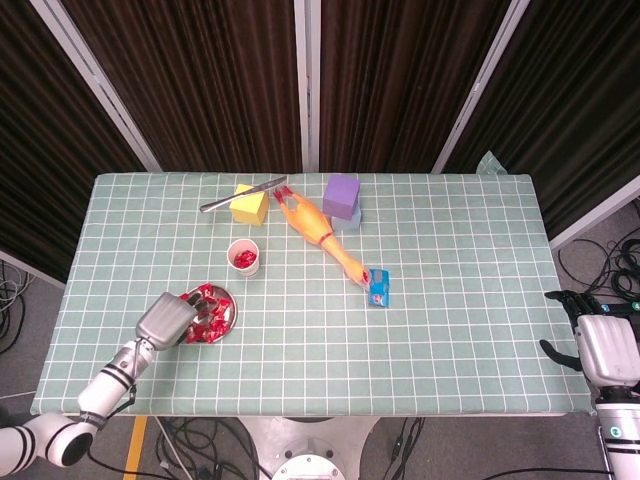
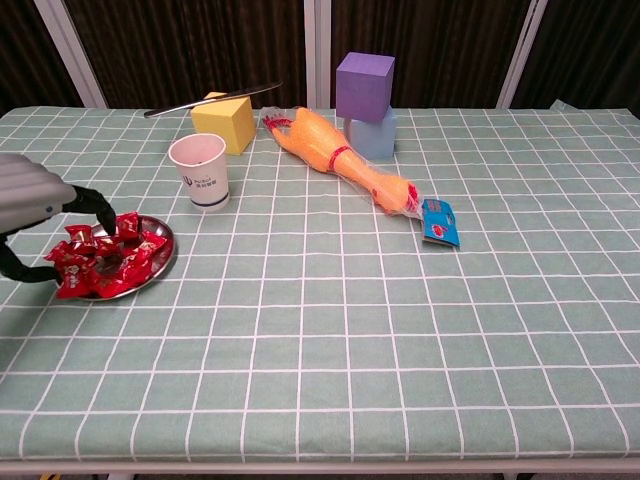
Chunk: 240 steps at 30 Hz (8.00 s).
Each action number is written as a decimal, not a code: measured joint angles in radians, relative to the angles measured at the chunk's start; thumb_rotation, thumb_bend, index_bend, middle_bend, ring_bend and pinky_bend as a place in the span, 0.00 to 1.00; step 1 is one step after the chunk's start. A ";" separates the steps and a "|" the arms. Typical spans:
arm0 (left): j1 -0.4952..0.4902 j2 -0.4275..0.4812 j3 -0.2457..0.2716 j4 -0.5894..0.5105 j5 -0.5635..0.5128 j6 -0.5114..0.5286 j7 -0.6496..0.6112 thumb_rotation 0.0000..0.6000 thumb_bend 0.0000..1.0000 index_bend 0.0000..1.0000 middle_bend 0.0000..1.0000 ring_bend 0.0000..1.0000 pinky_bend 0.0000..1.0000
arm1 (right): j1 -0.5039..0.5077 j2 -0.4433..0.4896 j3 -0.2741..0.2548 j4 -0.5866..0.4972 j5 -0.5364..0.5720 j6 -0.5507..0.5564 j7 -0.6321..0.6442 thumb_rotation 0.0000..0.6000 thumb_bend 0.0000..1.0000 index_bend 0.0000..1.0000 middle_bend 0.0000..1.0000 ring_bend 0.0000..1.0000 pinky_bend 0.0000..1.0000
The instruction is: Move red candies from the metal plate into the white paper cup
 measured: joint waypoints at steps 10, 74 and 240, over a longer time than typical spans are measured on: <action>0.001 -0.011 -0.009 0.027 -0.007 -0.045 0.006 1.00 0.30 0.40 0.39 0.90 1.00 | 0.003 0.000 0.001 -0.005 0.004 -0.005 -0.008 1.00 0.10 0.26 0.28 0.25 0.56; -0.135 -0.008 -0.268 0.073 -0.103 -0.162 -0.227 1.00 0.56 0.68 0.70 0.93 1.00 | 0.000 0.001 0.002 0.006 0.011 -0.001 0.007 1.00 0.10 0.26 0.28 0.25 0.57; -0.076 -0.027 -0.121 -0.014 -0.067 0.015 -0.075 1.00 0.30 0.44 0.46 0.89 1.00 | 0.000 -0.006 0.006 0.026 0.005 -0.006 0.037 1.00 0.10 0.26 0.29 0.26 0.58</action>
